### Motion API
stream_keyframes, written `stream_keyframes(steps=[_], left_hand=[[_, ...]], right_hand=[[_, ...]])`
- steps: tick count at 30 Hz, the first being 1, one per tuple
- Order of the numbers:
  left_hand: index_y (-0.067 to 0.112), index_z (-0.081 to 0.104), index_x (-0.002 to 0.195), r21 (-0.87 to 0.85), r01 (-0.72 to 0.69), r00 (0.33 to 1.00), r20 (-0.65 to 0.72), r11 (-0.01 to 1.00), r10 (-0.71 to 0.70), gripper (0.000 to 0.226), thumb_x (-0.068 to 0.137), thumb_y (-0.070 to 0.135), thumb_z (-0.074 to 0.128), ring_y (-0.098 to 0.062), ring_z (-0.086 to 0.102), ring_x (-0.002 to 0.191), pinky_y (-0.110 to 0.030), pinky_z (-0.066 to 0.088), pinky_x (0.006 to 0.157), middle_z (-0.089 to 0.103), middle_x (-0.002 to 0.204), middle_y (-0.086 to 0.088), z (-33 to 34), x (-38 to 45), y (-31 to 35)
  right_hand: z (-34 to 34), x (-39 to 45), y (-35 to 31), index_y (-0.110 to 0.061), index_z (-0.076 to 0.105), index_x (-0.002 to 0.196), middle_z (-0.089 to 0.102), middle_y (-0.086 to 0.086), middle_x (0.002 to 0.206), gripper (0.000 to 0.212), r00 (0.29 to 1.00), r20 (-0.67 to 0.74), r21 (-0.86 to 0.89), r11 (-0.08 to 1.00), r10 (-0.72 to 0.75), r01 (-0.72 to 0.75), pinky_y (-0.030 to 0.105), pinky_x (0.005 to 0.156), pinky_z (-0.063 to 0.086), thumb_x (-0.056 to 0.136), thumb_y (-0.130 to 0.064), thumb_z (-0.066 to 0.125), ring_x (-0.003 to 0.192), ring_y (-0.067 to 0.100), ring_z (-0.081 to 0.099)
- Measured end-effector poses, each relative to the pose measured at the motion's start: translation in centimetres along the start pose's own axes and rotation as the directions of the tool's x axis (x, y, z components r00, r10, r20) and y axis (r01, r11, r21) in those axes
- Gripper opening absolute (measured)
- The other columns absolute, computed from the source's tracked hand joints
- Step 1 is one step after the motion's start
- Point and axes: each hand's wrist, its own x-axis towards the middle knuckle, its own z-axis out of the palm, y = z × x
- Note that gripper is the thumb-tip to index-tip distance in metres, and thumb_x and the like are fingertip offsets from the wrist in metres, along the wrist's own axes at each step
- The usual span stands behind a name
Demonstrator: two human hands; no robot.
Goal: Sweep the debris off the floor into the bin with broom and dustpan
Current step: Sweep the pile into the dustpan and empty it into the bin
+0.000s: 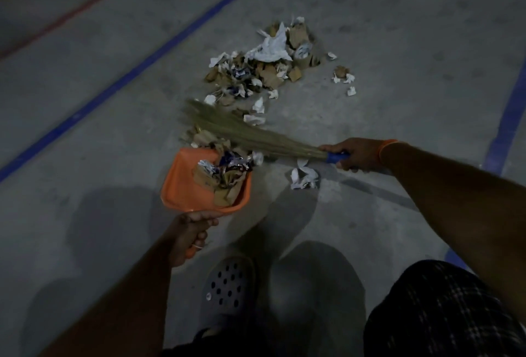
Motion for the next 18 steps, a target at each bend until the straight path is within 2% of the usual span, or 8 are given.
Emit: stream_keyframes(steps=[5, 8, 11, 14, 16, 18], left_hand=[[0.006, 0.070, 0.111, -0.071, -0.010, 1.000, 0.004, 0.997, 0.011, 0.020, 0.101, 0.004, 0.053, -0.005, 0.037, 0.045, -0.017, 0.028, 0.036, 0.063, 0.065, 0.006, 0.9, -0.8, 0.9], [0.005, 0.069, 0.112, -0.091, -0.037, 0.999, -0.003, 0.995, 0.037, 0.021, 0.100, 0.003, 0.053, -0.004, 0.037, 0.044, -0.015, 0.029, 0.035, 0.065, 0.065, 0.007, 1.3, -1.0, 1.1], [0.004, 0.066, 0.115, -0.090, -0.025, 1.000, -0.004, 0.996, 0.024, 0.022, 0.102, 0.003, 0.049, -0.003, 0.036, 0.041, -0.015, 0.028, 0.034, 0.060, 0.058, 0.010, 2.1, -1.0, 0.9], [0.004, 0.065, 0.115, -0.118, -0.032, 0.999, -0.023, 0.993, 0.029, 0.022, 0.102, 0.003, 0.047, -0.002, 0.035, 0.038, -0.015, 0.026, 0.032, 0.057, 0.052, 0.011, 3.1, -1.3, 0.4], [0.006, 0.067, 0.112, -0.107, -0.031, 0.999, -0.030, 0.994, 0.028, 0.022, 0.102, 0.003, 0.048, -0.001, 0.035, 0.038, -0.014, 0.027, 0.032, 0.057, 0.052, 0.011, 3.2, -1.4, -0.2], [0.007, 0.069, 0.113, -0.091, -0.050, 0.999, -0.027, 0.995, 0.047, 0.021, 0.101, 0.006, 0.052, -0.003, 0.036, 0.042, -0.015, 0.027, 0.035, 0.059, 0.062, 0.006, 2.6, -1.5, -1.0]], right_hand=[[1.4, -2.5, 0.8, -0.028, 0.034, 0.149, 0.052, -0.019, 0.079, 0.062, 0.997, 0.017, 0.020, 0.997, -0.070, 0.070, 0.015, 0.049, 0.047, 0.095, -0.010, 0.058, 0.060, 0.012, 0.054], [2.1, -3.7, 1.9, -0.028, 0.032, 0.150, 0.057, -0.012, 0.082, 0.063, 0.993, 0.045, 0.022, 0.994, -0.110, 0.110, 0.014, 0.053, 0.047, 0.095, -0.010, 0.057, 0.060, 0.007, 0.054], [2.3, -4.8, 3.4, -0.040, 0.032, 0.147, 0.062, -0.004, 0.089, 0.063, 0.988, 0.070, 0.032, 0.990, -0.139, 0.137, 0.015, 0.057, 0.047, 0.096, -0.013, 0.055, 0.058, 0.001, 0.054], [1.9, -5.9, 4.4, -0.046, 0.034, 0.145, 0.066, 0.005, 0.097, 0.061, 0.983, 0.038, 0.065, 0.982, -0.178, 0.175, 0.021, 0.057, 0.050, 0.096, -0.017, 0.058, 0.060, 0.005, 0.054], [1.2, -6.4, 4.8, -0.050, 0.036, 0.143, 0.064, 0.006, 0.091, 0.061, 0.987, -0.005, 0.097, 0.982, -0.164, 0.163, 0.022, 0.056, 0.049, 0.096, -0.017, 0.058, 0.062, 0.010, 0.052], [0.2, -6.7, 5.0, -0.054, 0.038, 0.140, 0.061, 0.005, 0.083, 0.062, 0.988, -0.050, 0.143, 0.978, -0.143, 0.149, 0.024, 0.055, 0.047, 0.095, -0.018, 0.059, 0.063, 0.012, 0.051]])
